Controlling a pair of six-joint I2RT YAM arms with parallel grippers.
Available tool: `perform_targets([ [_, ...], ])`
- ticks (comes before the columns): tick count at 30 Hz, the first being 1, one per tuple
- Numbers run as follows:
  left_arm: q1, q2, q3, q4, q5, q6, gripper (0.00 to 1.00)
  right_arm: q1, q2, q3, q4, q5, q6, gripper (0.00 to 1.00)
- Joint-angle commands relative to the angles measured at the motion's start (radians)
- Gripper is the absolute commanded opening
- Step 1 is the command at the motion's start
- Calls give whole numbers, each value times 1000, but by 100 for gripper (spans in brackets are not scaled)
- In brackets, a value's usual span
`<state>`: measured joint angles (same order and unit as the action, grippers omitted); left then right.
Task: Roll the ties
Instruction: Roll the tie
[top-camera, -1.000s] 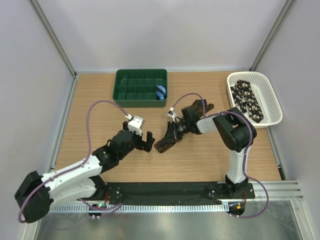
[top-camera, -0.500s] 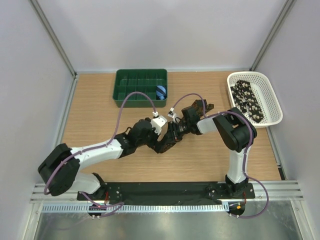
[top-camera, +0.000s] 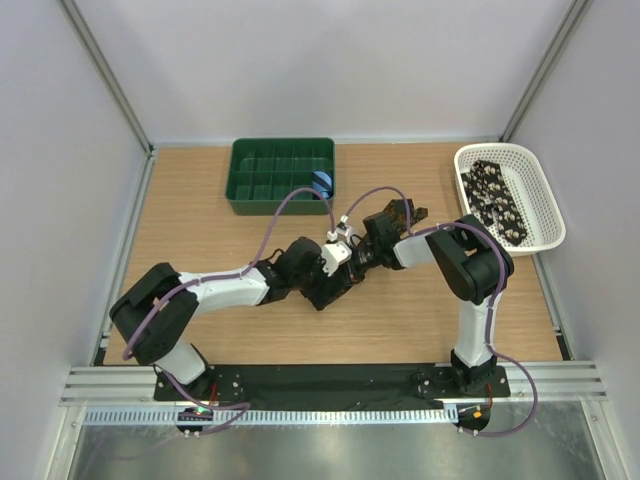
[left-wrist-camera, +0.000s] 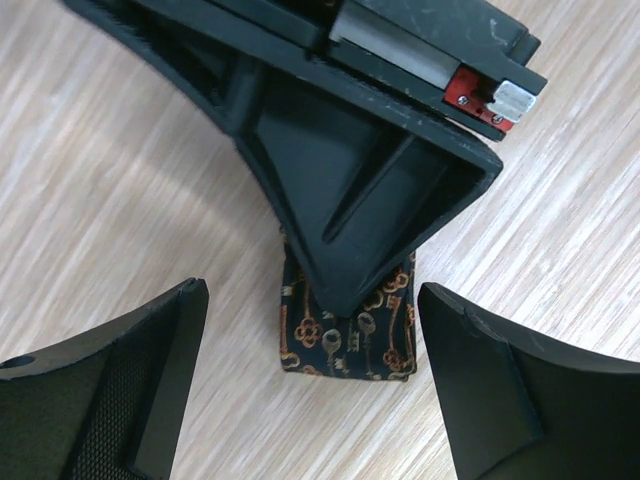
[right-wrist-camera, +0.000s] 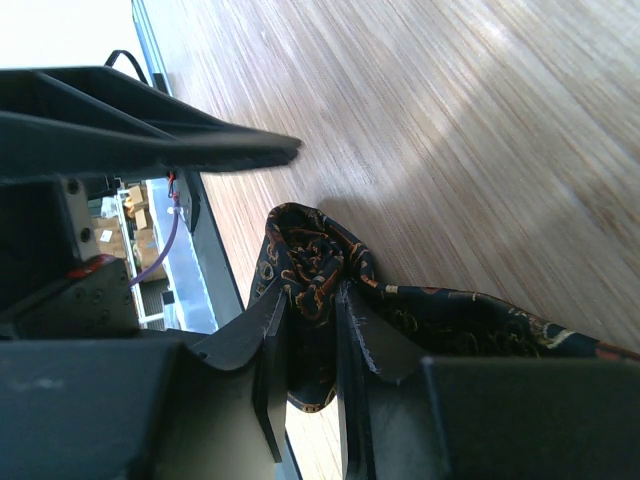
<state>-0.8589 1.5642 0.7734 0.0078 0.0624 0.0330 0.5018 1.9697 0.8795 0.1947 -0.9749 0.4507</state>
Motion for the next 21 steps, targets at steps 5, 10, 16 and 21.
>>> perform_targets([
  [5, -3, 94, 76, 0, 82, 28, 82, 1, 17, -33, -57, 122, -69, 15],
  [10, -3, 128, 95, -5, 80, 27, 61, 3, 17, -33, -61, 122, -72, 17],
  [16, -3, 142, 90, -5, 100, 21, 49, 3, 6, -30, -51, 116, -52, 25],
  [21, -5, 132, 72, -23, 109, 16, 38, 1, -11, -25, -47, 104, -27, 32],
])
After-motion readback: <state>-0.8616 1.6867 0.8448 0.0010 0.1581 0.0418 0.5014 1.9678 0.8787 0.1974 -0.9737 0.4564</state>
